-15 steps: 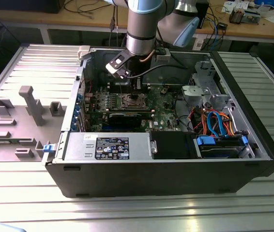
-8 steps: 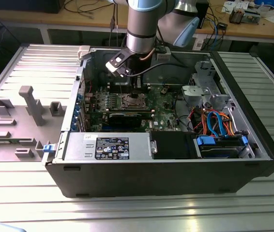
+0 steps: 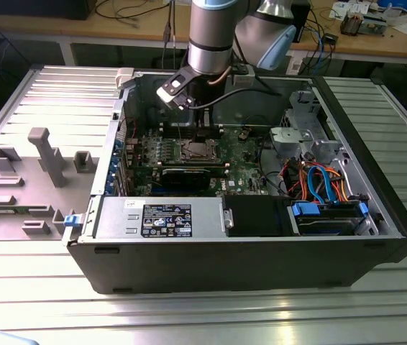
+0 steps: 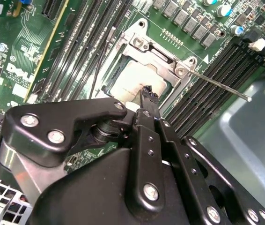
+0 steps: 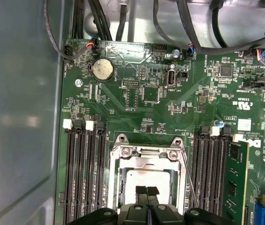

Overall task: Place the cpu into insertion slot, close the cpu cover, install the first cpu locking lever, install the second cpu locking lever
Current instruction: 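Install the first cpu locking lever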

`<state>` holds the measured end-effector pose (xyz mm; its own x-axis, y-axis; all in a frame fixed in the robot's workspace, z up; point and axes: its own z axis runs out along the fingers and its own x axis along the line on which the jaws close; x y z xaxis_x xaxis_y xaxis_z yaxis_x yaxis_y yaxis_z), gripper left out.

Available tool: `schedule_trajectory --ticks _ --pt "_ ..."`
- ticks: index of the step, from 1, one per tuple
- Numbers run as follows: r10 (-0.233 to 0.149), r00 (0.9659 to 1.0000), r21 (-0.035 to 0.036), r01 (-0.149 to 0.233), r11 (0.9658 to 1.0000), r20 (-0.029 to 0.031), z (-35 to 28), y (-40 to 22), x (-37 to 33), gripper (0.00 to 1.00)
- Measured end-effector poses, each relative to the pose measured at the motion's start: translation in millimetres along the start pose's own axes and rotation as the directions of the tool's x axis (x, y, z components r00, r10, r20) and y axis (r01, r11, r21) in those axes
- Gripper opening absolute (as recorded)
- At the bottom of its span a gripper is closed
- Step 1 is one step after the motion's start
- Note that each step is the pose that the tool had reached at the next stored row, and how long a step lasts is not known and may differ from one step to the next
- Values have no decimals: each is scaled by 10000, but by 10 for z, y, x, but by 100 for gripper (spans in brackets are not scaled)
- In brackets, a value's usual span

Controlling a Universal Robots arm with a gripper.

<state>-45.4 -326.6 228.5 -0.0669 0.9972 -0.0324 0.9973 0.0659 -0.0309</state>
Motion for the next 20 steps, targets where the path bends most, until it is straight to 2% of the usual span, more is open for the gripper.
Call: schedule_trajectory --ticks 10,20 --pt "-1 10000 0 1 10000 0 -157 -5 -5 11" --pt "0 10000 0 0 10000 -3 -160 -5 -5 11"
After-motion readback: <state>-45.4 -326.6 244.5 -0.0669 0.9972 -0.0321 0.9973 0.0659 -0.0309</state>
